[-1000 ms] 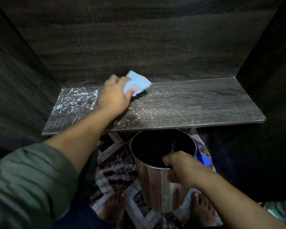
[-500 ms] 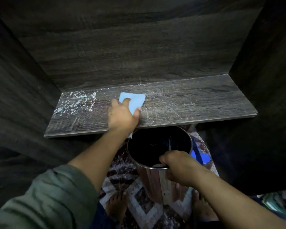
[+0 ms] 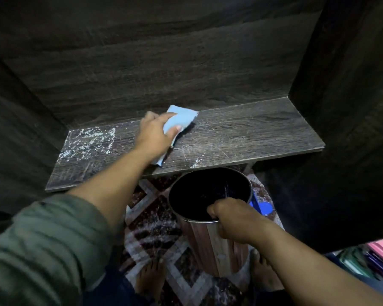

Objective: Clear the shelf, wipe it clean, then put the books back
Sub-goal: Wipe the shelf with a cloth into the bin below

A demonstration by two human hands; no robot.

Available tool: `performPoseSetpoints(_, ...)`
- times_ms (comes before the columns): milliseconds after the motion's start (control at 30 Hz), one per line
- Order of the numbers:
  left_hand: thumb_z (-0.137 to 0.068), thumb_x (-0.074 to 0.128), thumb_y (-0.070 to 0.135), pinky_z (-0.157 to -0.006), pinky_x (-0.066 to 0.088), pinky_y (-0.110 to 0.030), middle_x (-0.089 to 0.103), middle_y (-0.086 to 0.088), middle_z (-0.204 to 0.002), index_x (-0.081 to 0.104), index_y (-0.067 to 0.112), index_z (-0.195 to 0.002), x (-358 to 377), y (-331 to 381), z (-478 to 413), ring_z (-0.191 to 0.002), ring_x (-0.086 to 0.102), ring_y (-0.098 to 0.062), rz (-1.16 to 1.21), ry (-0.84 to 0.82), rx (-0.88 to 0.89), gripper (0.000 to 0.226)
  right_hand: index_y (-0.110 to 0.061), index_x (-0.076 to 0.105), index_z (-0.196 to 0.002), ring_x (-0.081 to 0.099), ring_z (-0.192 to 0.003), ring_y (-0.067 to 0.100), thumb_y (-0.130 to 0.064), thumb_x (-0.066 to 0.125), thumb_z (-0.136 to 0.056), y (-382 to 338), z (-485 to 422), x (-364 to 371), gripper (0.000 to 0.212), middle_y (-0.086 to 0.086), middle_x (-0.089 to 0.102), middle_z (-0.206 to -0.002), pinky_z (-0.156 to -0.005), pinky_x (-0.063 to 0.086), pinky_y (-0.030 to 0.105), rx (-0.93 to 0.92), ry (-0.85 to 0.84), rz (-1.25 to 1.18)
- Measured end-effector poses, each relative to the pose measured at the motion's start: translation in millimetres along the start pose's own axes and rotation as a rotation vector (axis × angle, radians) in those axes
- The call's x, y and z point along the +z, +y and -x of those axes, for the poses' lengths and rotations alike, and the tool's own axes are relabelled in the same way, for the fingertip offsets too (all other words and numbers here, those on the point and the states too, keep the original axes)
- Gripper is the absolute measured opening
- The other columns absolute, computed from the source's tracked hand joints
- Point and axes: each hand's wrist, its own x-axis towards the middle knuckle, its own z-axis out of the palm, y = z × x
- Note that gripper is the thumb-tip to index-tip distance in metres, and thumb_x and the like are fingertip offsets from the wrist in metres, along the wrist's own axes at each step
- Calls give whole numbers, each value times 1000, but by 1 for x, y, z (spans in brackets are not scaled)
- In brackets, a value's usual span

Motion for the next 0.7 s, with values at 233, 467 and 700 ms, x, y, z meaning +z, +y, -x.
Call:
performPoseSetpoints(233, -94, 39, 61, -107, 29, -43, 39, -9, -133, 42, 44, -141, 31, -5, 4, -123, 37, -32, -227, -139, 29, 50, -12, 60, -102, 57, -108, 32, -6, 56, -82, 1, -2, -2, 21, 12, 62, -112, -72, 35, 30, -2, 17, 18)
performPoseSetpoints(467, -86, 38, 67, -92, 40, -31, 47, 3, -106, 59, 38, -130, 31, 13, 75, -99, 51, -19, -22, -240, 464, 56, -15, 61, -100, 58, -107, 31, -6, 57, -82, 1, 2, -4, 21, 11, 63, -110, -71, 35, 29, -11, 32, -3)
performPoseSetpoints(700, -90, 51, 56, -85, 38, -22, 44, 7, -102, 59, 34, -130, -3, 6, 91, -94, 52, -12, 105, 74, 134, 46, -13, 60, -100, 59, -105, 32, -3, 57, -79, -1, 5, -5, 23, 12, 63, -110, -69, 30, 26, -4, 28, -8)
